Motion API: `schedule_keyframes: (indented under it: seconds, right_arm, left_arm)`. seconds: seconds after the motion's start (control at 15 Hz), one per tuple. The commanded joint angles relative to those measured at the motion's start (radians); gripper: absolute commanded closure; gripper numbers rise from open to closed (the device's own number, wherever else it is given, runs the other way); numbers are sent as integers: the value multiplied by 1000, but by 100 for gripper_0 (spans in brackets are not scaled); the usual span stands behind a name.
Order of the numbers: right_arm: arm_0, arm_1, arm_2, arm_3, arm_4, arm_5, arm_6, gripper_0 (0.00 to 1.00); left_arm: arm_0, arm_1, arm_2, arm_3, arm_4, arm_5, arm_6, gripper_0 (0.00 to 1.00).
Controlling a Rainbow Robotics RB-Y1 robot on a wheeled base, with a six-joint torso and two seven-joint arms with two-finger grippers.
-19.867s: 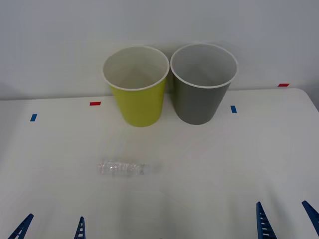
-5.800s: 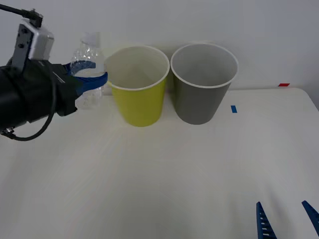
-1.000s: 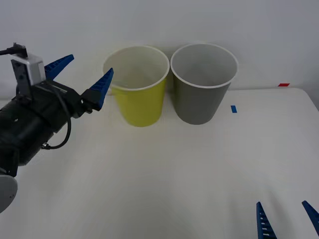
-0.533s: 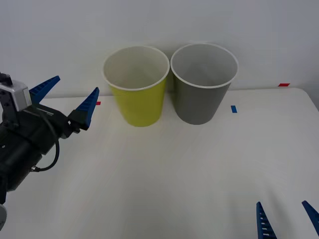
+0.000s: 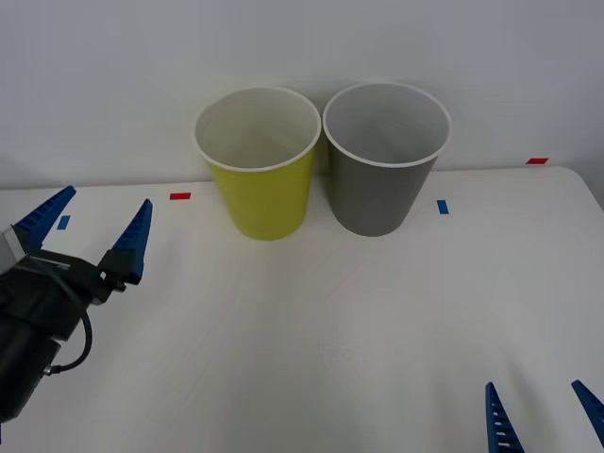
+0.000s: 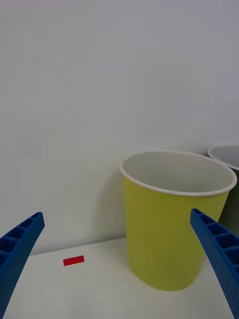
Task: Put cans in the gray bin and PET bottles in the light green bin.
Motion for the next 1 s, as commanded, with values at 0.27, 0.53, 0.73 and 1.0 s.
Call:
schedule_keyframes:
  seconds: [0.27,0.53,0.73,1.0]
  right_arm:
    - [0,0,0,0,0,0,0,0]
    - [0,0,0,0,0,0,0,0]
    - [0,0,0,0,0,0,0,0]
    - [0,0,0,0,0,0,0,0]
  left_arm:
    - [222,-2,-33,64,-97,-178,35,0]
    - [259,-2,-142,205,-120,-416,37,0]
    - [305,-3,-160,234,-145,-476,37,0]
    - [416,-38,-162,236,-204,-517,30,0]
